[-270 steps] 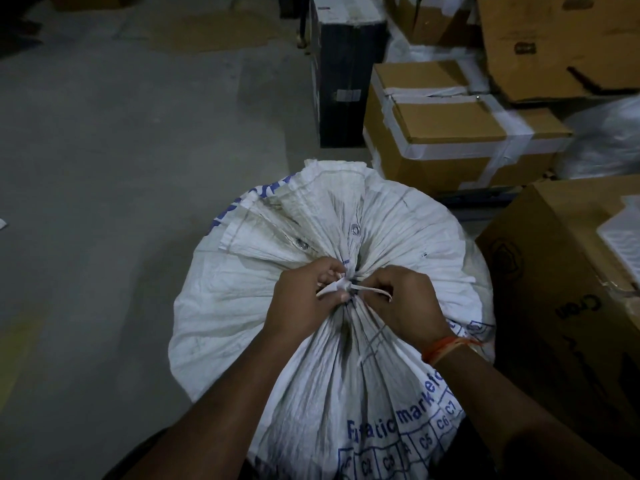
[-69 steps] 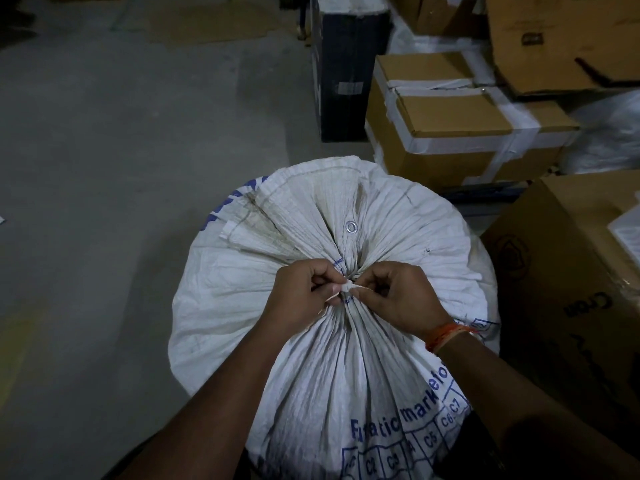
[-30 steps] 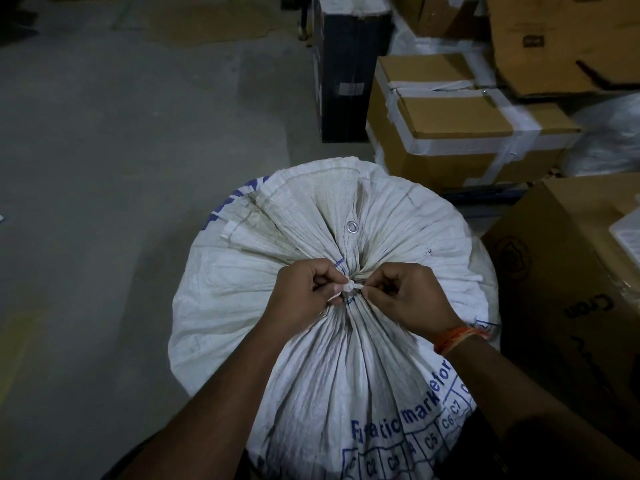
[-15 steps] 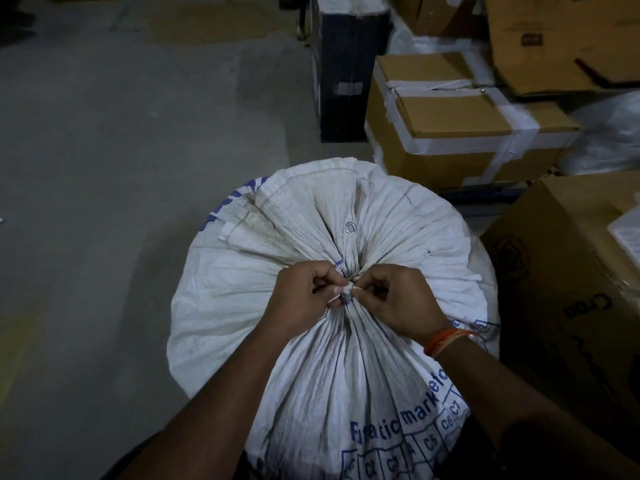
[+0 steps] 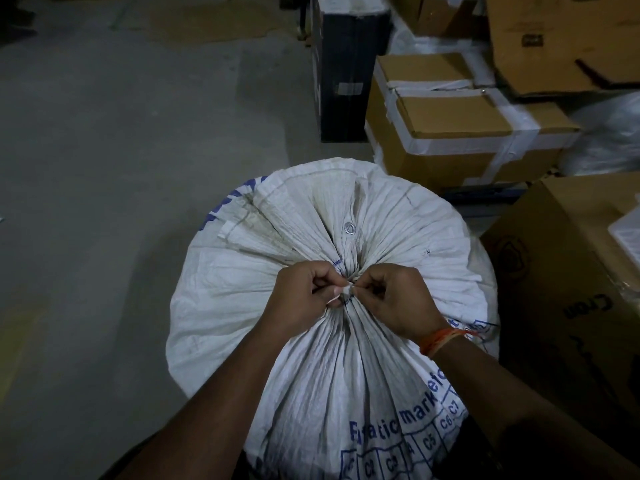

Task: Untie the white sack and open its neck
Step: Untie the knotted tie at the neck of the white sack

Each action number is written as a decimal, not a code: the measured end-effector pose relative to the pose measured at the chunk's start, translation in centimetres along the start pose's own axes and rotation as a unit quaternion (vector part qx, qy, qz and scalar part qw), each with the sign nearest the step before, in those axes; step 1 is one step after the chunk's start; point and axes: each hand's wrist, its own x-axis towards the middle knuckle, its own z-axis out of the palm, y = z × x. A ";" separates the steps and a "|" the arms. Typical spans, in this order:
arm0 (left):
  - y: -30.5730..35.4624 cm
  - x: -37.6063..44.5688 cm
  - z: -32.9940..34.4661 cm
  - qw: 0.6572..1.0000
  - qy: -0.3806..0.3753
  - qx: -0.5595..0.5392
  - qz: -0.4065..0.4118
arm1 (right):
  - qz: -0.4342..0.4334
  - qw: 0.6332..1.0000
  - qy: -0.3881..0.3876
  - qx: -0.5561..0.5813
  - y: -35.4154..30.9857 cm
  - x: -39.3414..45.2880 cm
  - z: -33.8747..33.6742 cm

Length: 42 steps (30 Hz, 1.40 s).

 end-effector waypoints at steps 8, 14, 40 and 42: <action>0.5 0.1 0.1 1.000 0.007 -0.010 -0.005 | 0.031 0.998 -0.052 0.030 0.5 -0.2 -2.2; 0.1 0.1 0.2 1.000 -0.007 -0.002 0.005 | 0.008 1.000 -0.023 -0.004 0.3 0.1 -0.8; 0.2 0.1 0.2 1.000 0.004 0.009 0.014 | 0.001 0.998 -0.048 0.035 -0.2 -0.3 -1.6; 0.4 0.1 0.2 1.000 0.007 0.003 0.011 | 0.000 0.998 -0.057 0.025 -0.1 -0.5 -2.4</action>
